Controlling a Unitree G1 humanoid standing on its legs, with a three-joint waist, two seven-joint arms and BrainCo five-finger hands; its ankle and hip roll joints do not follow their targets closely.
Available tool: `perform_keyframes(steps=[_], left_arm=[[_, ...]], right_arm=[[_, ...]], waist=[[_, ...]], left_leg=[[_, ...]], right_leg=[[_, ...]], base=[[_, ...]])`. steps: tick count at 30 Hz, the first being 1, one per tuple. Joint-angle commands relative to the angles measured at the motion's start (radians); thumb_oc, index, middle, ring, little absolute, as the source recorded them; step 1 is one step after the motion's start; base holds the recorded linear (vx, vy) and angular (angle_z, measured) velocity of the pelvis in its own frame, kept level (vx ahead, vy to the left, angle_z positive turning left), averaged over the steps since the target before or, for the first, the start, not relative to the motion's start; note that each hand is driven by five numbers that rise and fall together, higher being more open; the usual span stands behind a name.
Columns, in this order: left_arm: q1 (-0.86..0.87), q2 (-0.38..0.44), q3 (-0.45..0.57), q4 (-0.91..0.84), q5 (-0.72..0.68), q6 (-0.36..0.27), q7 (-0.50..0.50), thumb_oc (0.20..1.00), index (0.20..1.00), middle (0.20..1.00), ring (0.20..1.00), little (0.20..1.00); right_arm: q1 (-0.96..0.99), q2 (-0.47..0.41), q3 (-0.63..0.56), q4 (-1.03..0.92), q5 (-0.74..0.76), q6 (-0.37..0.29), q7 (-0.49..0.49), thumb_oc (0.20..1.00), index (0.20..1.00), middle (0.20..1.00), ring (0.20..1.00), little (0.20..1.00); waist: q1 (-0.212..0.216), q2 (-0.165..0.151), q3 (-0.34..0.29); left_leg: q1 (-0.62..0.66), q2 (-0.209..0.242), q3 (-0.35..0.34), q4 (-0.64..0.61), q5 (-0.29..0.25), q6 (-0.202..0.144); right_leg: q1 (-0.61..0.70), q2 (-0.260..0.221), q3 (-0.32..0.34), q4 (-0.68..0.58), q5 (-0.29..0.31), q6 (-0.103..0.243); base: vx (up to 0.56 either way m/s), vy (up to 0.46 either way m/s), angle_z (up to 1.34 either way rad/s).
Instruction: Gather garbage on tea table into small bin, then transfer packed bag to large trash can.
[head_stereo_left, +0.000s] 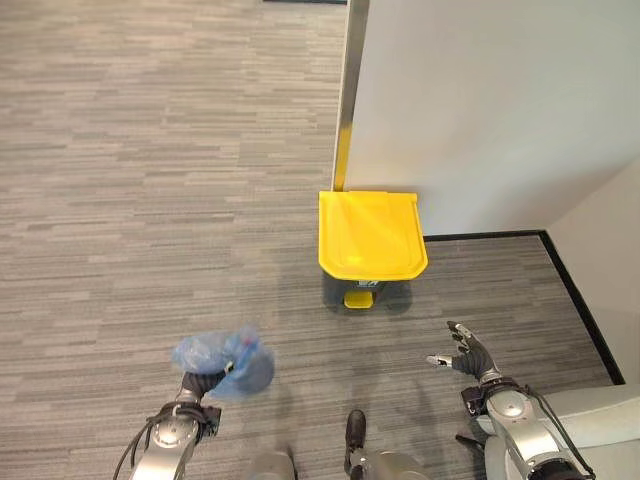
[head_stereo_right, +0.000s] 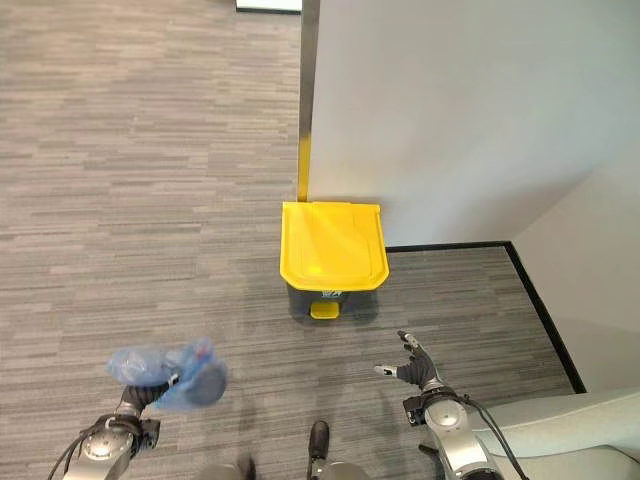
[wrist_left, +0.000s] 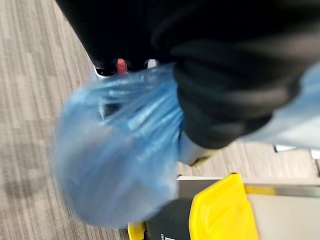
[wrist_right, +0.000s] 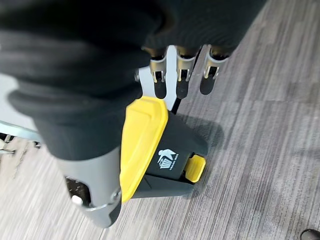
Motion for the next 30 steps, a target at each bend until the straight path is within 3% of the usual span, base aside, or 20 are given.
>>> perform_keyframes(steps=[1,3,4,10,13,14,16,18,24,25,30], left_arm=[[0.012,0.017,-0.005,-0.029,-0.019,-0.04,-0.007,0.2,0.2,0.2,0.2,0.2],[0.015,0.016,-0.007,-0.032,-0.019,-0.04,-0.008,0.2,0.2,0.2,0.2,0.2],[0.034,0.009,0.0,-0.036,-0.012,-0.041,-0.012,0.2,0.2,0.2,0.2,0.2],[0.051,0.021,0.003,-0.034,0.004,-0.036,-0.011,0.2,0.2,0.2,0.2,0.2],[0.046,0.047,0.014,-0.036,0.0,-0.029,-0.007,0.2,0.2,0.2,0.2,0.2],[0.048,0.049,0.021,-0.036,0.0,-0.028,-0.003,0.2,0.2,0.2,0.2,0.2],[0.051,0.047,0.024,-0.038,-0.004,-0.029,-0.002,0.2,0.2,0.2,0.2,0.2],[0.059,0.038,0.017,-0.035,-0.011,-0.031,-0.004,0.2,0.2,0.2,0.2,0.2],[0.047,0.039,0.017,-0.031,-0.01,-0.039,-0.002,0.2,0.2,0.2,0.2,0.2],[0.038,0.034,0.011,-0.033,-0.014,-0.039,0.0,0.2,0.2,0.2,0.2,0.2],[0.024,0.026,-0.003,-0.04,-0.025,-0.035,-0.007,0.2,0.2,0.2,0.2,0.2]], right_arm=[[0.024,-0.044,-0.009,0.001,0.003,-0.04,-0.018,1.0,1.0,1.0,1.0,1.0],[0.028,-0.042,-0.01,0.005,0.002,-0.038,-0.019,1.0,1.0,1.0,1.0,1.0],[0.036,-0.034,-0.006,0.015,-0.013,-0.037,-0.02,1.0,1.0,1.0,1.0,1.0],[0.042,-0.01,0.001,0.019,-0.026,-0.035,-0.011,1.0,1.0,1.0,1.0,1.0],[0.031,0.009,0.016,0.017,-0.036,-0.033,0.0,1.0,1.0,1.0,1.0,1.0],[0.029,0.017,0.02,0.012,-0.04,-0.031,0.005,1.0,1.0,1.0,1.0,1.0],[0.028,0.019,0.023,0.011,-0.042,-0.03,0.008,1.0,1.0,1.0,1.0,1.0],[0.02,0.013,0.028,0.008,-0.044,-0.023,0.006,1.0,1.0,1.0,1.0,1.0],[0.031,0.01,0.024,0.014,-0.043,-0.022,0.009,1.0,1.0,1.0,1.0,1.0],[0.031,0.002,0.021,0.019,-0.041,-0.026,0.005,1.0,1.0,1.0,1.0,1.0],[0.041,-0.018,0.004,0.021,-0.021,-0.032,-0.004,1.0,1.0,1.0,1.0,1.0]], waist=[[-0.003,0.041,-0.009],[0.001,0.046,-0.005],[0.015,0.06,-0.012],[0.014,0.054,-0.038],[0.022,0.056,-0.026],[0.025,0.059,-0.016],[0.025,0.061,-0.014],[0.008,0.074,-0.007],[-0.016,0.061,0.003],[-0.016,0.057,-0.009],[-0.028,0.051,-0.022]], left_leg=[[-0.01,-0.013,0.009,0.067,0.023,0.004],[-0.019,-0.015,0.023,0.049,0.046,0.003],[-0.01,-0.015,0.061,-0.02,0.086,0.008],[0.066,-0.027,0.061,-0.077,0.079,0.037],[0.096,-0.032,0.067,-0.081,0.058,0.072],[0.115,-0.031,0.073,-0.086,0.05,0.08],[0.13,-0.034,0.078,-0.094,0.045,0.084],[0.172,-0.036,0.079,-0.112,0.023,0.087],[0.214,-0.041,0.037,-0.094,-0.027,0.073],[0.216,-0.028,0.03,-0.085,-0.035,0.055],[0.175,0.018,0.034,0.033,-0.068,0.011]], right_leg=[[-0.011,-0.001,-0.102,0.036,-0.123,0.126],[0.0,0.006,-0.098,0.036,-0.131,0.124],[0.037,0.033,-0.074,0.045,-0.158,0.123],[0.052,0.027,-0.042,0.07,-0.166,0.138],[0.0,0.016,-0.027,0.228,-0.19,0.159],[-0.05,0.003,-0.032,0.312,-0.175,0.178],[-0.075,-0.011,-0.04,0.325,-0.165,0.182],[-0.146,-0.037,-0.069,0.234,-0.107,0.173],[-0.165,-0.047,-0.034,0.108,-0.042,0.188],[-0.152,-0.048,-0.039,0.101,-0.032,0.18],[-0.104,-0.044,-0.086,0.075,-0.056,0.158]], base=[[0.11,0.025,-0.32],[0.18,0.086,-0.51],[0.3,0.172,-0.36],[0.16,0.119,-0.28],[0.09,0.137,-0.32],[0.1,0.081,-0.38],[0.1,0.027,-0.32],[0.26,-0.053,-0.28],[0.23,-0.13,0.14],[0.22,-0.197,0.67],[0.18,-0.207,0.57]])
